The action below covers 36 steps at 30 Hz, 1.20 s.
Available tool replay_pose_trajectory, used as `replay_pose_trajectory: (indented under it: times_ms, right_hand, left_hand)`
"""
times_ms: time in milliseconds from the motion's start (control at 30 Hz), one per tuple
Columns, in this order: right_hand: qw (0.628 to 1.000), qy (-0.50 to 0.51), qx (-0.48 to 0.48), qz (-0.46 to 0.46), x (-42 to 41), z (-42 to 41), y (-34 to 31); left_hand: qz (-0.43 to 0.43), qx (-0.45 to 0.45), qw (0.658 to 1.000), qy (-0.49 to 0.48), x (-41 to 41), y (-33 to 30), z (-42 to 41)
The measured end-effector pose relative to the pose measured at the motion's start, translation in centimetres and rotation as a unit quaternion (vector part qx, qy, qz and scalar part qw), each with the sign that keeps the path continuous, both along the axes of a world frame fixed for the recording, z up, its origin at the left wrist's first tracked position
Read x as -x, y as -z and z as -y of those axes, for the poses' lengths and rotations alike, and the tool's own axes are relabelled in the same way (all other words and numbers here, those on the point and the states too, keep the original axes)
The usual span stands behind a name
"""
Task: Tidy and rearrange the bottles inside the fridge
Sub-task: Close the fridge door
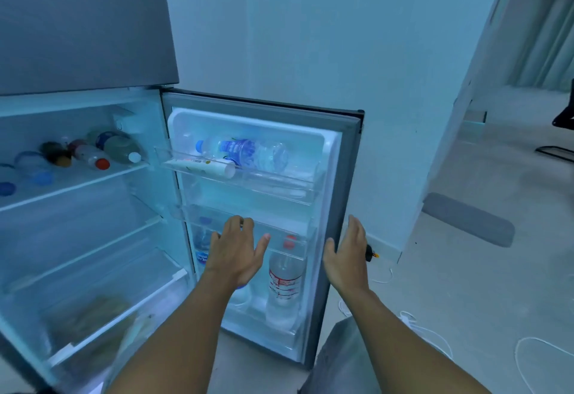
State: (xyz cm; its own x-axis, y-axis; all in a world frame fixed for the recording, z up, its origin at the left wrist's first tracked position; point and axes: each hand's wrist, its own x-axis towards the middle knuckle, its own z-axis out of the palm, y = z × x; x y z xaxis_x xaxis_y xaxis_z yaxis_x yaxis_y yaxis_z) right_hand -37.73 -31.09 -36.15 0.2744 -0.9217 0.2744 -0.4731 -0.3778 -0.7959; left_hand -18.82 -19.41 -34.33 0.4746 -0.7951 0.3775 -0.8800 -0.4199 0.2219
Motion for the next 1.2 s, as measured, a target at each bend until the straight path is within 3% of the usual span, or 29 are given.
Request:
replay_pose_trajectory:
  times_ms: [267,567,733,1000,1200]
  right_hand:
    - [0.993,-0.089,-0.070,0.011,1.6,-3.6,-0.1]
    - [0.990,-0.138,-0.002,0.004,3.0,-9.7,0.2]
    - [0.968,-0.248,0.015,-0.018,3.0,-12.0,-0.4]
    - [0.931,-0.358,0.062,-0.039,0.8,-15.5,-1.5]
    - [0.900,-0.428,0.064,-0.054,-2.3,-17.8,-2.0]
  left_hand:
    - [0.044,-0.014,0.999,0.030,3.6,0.2,-4.9]
    - [0.036,0.059,0.993,0.095,8.4,-0.3,-11.7]
    - [0.023,0.110,0.993,0.020,10.2,-1.2,-14.4]
    - [0.082,0.182,0.978,-0.059,10.6,-4.5,-17.7]
    - [0.111,0.164,0.972,-0.125,9.1,-6.2,-19.5]
